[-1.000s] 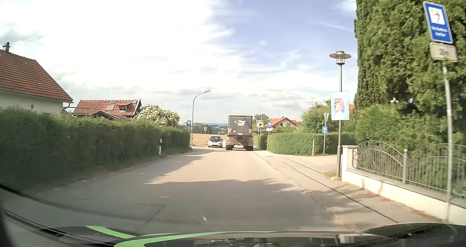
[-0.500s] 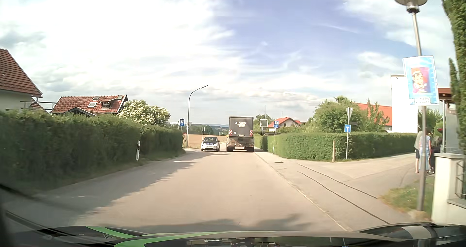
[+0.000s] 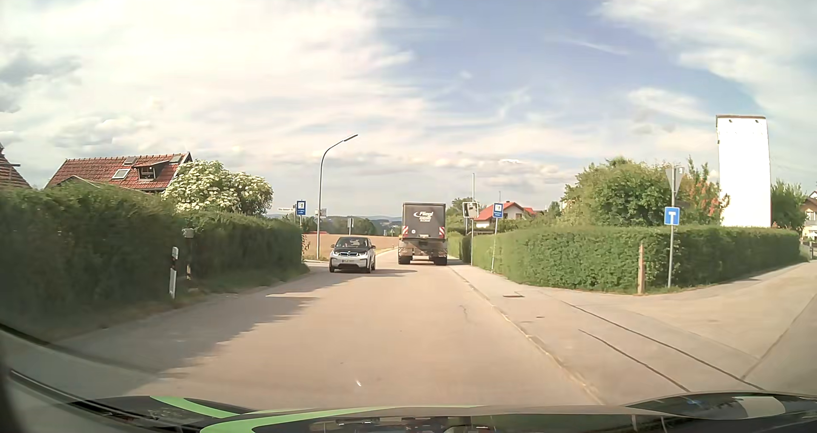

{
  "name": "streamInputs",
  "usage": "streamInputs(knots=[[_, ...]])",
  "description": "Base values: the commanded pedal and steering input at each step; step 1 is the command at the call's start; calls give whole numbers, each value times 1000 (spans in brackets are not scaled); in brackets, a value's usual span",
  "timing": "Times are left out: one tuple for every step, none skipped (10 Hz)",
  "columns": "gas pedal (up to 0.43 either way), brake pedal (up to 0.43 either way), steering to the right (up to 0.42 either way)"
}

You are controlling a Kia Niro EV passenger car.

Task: Follow the waypoints while adhering to traffic rules and regulations

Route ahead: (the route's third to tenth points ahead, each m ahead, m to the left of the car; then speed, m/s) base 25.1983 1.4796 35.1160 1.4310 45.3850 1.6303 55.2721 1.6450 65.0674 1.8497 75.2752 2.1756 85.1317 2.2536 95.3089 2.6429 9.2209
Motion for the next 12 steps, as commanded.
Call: streamInputs(knots=[[98, 0, -4], [98, 0, -4], [98, 0, -4], [98, 0, -4], [87, 0, -4], [79, 0, -4], [79, 0, -4], [79, 0, -4], [67, 0, -5], [47, 0, -5], [47, 0, -5], [47, 0, -5]])
